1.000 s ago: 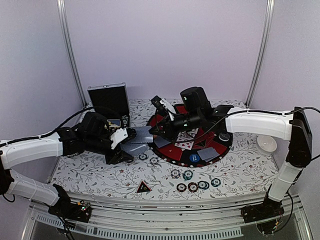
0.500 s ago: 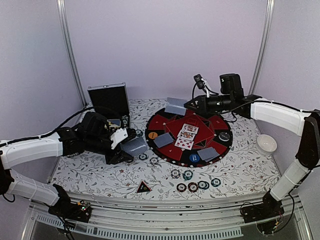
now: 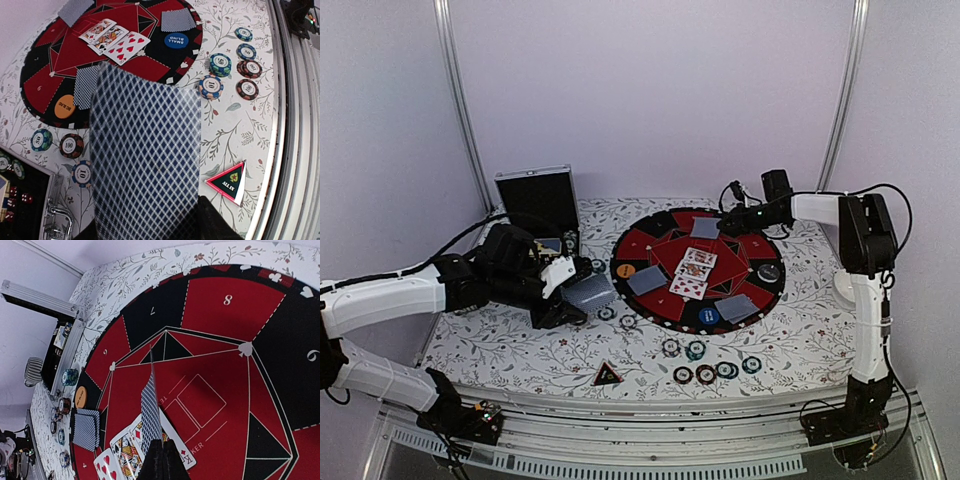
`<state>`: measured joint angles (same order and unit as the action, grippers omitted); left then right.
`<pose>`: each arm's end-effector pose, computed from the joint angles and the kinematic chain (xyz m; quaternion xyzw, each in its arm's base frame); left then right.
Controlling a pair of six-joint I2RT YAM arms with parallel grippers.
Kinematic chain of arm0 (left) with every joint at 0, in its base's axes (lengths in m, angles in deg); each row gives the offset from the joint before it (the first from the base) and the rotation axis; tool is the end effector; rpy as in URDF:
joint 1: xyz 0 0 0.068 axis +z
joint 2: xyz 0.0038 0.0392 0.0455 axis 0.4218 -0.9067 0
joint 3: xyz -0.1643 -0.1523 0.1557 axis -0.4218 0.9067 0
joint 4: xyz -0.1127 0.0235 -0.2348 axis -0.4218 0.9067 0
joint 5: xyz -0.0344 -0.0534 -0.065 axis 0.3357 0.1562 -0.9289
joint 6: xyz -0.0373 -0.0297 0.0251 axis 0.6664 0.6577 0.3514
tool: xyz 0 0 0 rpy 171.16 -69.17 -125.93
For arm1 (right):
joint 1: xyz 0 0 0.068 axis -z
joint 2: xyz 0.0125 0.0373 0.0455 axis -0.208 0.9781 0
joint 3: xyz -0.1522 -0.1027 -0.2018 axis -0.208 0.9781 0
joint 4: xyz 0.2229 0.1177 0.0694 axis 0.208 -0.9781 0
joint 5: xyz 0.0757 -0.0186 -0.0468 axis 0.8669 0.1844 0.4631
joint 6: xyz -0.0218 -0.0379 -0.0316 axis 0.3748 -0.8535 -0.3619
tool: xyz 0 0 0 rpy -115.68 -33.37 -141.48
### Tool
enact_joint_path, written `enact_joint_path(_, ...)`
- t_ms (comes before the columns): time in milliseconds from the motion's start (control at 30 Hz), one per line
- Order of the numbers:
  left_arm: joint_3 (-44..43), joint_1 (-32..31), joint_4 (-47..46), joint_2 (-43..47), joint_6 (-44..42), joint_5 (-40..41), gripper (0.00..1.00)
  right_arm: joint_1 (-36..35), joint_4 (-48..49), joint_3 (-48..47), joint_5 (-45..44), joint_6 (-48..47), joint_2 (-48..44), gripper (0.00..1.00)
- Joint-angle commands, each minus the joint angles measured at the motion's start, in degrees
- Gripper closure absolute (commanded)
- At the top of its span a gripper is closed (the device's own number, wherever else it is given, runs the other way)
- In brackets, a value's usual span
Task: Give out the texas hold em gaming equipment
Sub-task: Distribute the poker card in the community card area.
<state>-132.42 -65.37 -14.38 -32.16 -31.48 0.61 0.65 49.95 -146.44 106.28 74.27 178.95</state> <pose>0.1818 -0.1689 0.2354 0.5159 0.7499 -0.2056 0.3594 0.4856 0.1209 0.1751 -0.1551 0.8632 0.3755 0.2995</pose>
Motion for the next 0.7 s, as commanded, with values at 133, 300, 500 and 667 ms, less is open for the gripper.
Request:
enact_joint_path(133,-0.16,0.48,-1.36,-0.52,-0.15,-0.88,0.54,1.42,-5.29,-10.45,5.52,-0.60,12.29,0.98)
enact_joint_path(300,-0.11,0.50,-1.36,-0.53,-0.14,-0.81,0.54,1.59,-7.00,-11.82,6.03,-1.41,15.15,0.98)
enact_joint_path(500,-0.17,0.44,-1.36,-0.53,-0.17,-0.88,0.54,1.72,-10.42,-13.59,5.26,-3.04,17.00,0.98)
enact_joint_path(667,-0.17,0.46,-1.31,-0.53,-0.17,-0.88,0.54,1.73,-11.58,-14.12,3.17,-4.38,16.20,0.98)
